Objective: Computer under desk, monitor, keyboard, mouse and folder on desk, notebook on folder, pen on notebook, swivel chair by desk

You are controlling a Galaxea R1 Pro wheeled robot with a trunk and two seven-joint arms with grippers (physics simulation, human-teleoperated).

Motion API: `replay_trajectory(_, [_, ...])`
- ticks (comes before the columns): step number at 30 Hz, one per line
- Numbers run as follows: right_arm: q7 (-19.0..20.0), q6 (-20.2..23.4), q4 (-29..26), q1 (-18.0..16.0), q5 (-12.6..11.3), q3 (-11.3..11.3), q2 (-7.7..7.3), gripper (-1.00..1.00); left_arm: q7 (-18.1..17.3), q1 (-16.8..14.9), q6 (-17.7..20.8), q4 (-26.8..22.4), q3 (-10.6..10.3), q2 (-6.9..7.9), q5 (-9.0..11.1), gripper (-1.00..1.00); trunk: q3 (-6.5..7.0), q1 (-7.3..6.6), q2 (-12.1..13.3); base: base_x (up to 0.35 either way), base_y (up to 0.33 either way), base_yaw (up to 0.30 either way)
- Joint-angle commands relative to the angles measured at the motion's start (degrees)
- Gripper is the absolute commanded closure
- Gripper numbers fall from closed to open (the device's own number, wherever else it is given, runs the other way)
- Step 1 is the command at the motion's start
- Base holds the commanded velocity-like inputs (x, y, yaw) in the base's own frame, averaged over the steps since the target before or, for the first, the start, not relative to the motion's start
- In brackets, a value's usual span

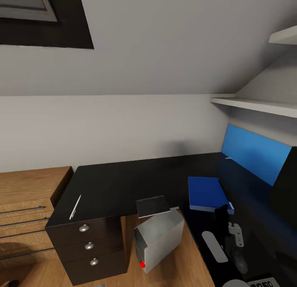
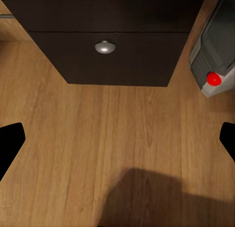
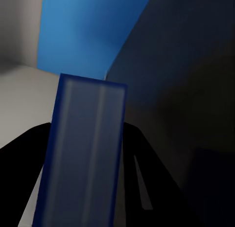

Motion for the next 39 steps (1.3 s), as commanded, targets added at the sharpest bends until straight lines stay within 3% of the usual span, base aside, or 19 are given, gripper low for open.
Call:
replay_trajectory(1, [-0.2,0.0,0.0,0.0,-0.1,-0.1,-0.91,1.0,0.4,0.0,0.3,-0.2,-0.2,0.07,0.2,-1.0,-0.24,0.23,-0.4,0.0,0.0,0.0])
replay_trajectory(3, [-0.3,0.1,0.1,0.0,-0.3,-0.1,-2.13,1.0,0.4,0.0,0.3,-0.3,-0.2,0.07,0.2,-1.0,-0.59,0.66,-1.2,0.0,0.0,0.0])
replay_trajectory(6, [-0.4,0.1,0.2,0.0,-0.3,-0.1,-2.56,1.0,0.4,0.0,0.3,-0.3,-0.2,0.06,0.2,-1.0,-1.13,1.32,-2.4,0.0,0.0,0.0])
replay_trajectory(39, [-2.4,0.7,0.1,0.0,-0.3,0.1,-2.69,1.0,0.5,0.0,0.2,-0.3,-0.4,0.06,0.1,-1.0,-7.06,8.57,-15.7,0.0,0.0,0.0])
